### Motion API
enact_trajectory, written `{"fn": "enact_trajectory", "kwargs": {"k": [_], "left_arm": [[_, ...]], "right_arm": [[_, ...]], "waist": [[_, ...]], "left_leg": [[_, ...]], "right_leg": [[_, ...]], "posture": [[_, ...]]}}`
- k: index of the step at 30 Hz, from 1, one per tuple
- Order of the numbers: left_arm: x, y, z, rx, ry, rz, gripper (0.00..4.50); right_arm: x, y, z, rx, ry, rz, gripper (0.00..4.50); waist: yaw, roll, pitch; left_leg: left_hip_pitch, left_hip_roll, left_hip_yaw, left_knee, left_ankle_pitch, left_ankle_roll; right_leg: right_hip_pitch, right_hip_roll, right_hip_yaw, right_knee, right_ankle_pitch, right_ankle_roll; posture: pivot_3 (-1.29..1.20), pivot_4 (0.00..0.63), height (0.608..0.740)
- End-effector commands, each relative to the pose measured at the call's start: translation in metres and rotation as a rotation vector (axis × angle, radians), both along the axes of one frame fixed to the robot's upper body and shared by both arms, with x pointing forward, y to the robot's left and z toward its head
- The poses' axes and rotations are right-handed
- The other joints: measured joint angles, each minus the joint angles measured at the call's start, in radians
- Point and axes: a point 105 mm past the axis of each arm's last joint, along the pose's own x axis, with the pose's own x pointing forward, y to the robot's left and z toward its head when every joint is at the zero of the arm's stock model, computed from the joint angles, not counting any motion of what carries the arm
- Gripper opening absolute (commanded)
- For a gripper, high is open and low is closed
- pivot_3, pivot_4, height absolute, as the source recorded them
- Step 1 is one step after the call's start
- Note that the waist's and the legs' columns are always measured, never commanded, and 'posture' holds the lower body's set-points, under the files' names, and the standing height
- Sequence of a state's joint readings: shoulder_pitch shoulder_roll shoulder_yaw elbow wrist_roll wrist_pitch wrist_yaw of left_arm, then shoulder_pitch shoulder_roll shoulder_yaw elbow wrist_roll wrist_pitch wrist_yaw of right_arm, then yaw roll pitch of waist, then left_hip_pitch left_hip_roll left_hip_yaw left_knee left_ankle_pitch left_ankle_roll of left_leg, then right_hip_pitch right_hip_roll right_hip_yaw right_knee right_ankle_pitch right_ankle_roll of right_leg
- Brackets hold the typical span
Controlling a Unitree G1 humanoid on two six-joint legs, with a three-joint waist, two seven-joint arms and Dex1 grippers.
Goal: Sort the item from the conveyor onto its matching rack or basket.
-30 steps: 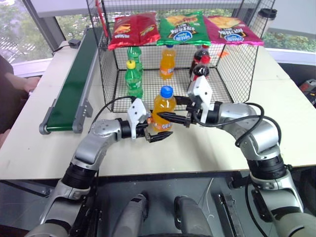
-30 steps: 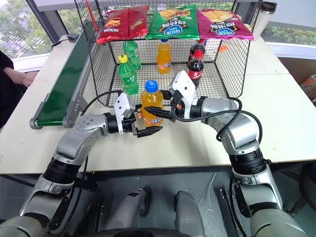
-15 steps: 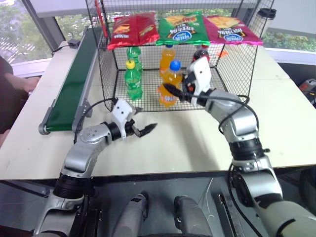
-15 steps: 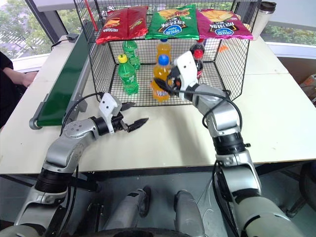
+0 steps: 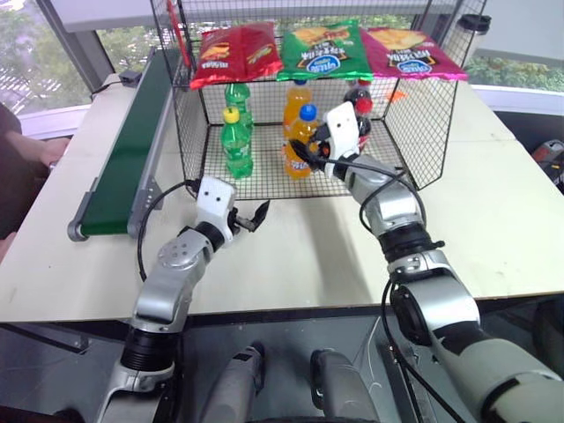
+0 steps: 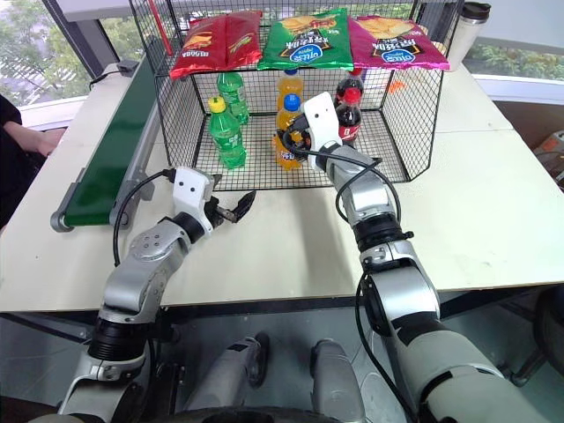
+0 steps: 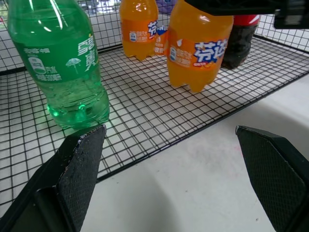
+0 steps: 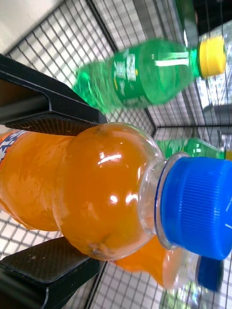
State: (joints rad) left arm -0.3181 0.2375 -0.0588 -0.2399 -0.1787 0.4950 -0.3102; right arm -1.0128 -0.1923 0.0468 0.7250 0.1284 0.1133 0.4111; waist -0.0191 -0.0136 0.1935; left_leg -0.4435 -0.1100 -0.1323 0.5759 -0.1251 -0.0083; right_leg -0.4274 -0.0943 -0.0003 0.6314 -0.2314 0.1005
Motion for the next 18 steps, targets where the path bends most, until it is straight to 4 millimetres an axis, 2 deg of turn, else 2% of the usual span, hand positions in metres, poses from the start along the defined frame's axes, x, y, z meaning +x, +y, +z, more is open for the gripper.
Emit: {"fn": "enact_trajectory", "kwargs": {"k": [1, 10, 14, 15, 18], "left_arm": [[-0.001, -0.001, 0.011, -0.001, -0.044, 0.011, 4.46], [-0.001, -0.007, 0.006, 0.024, -0.029, -0.01, 4.46], [0.0, -0.005, 0.006, 0.032, -0.032, -0.003, 4.5], [0.001, -0.003, 0.006, 0.035, -0.034, 0.0, 4.5], [0.003, 0.001, 0.007, 0.022, -0.031, 0.017, 4.5]], "right_arm": [[0.001, 0.007, 0.039, 0.05, -0.136, 0.004, 2.37], [0.007, 0.012, 0.031, 0.065, -0.116, 0.002, 2.37], [0.008, 0.009, 0.026, 0.048, -0.114, -0.004, 4.26], [0.008, 0.009, 0.025, 0.048, -0.114, -0.004, 4.39], [0.008, 0.007, 0.026, 0.033, -0.118, -0.003, 4.39]], "waist": [[0.0, 0.0, 0.0], [0.001, 0.0, 0.0], [0.0, 0.0, 0.0], [0.0, 0.0, 0.0], [0.0, 0.0, 0.0]], "left_leg": [[0.0, 0.0, 0.0, 0.0, 0.0, 0.0], [0.0, 0.0, 0.0, 0.0, 0.0, 0.0], [0.0, 0.0, 0.0, 0.0, 0.0, 0.0], [0.0, 0.0, 0.0, 0.0, 0.0, 0.0], [0.001, 0.0, 0.0, 0.0, 0.0, 0.0]], "right_leg": [[0.0, 0.0, 0.0, 0.0, 0.0, 0.0], [0.0, 0.0, 0.0, 0.0, 0.0, 0.0], [0.0, 0.001, 0.0, 0.0, 0.0, 0.0], [0.0, 0.001, 0.0, 0.0, 0.0, 0.0], [0.0, 0.001, 0.0, 0.001, 0.0, 0.0]], "posture": [[0.0, 0.15, 0.738], [0.0, 0.15, 0.738], [0.0, 0.15, 0.738], [0.0, 0.15, 0.738], [0.0, 0.15, 0.738]]}}
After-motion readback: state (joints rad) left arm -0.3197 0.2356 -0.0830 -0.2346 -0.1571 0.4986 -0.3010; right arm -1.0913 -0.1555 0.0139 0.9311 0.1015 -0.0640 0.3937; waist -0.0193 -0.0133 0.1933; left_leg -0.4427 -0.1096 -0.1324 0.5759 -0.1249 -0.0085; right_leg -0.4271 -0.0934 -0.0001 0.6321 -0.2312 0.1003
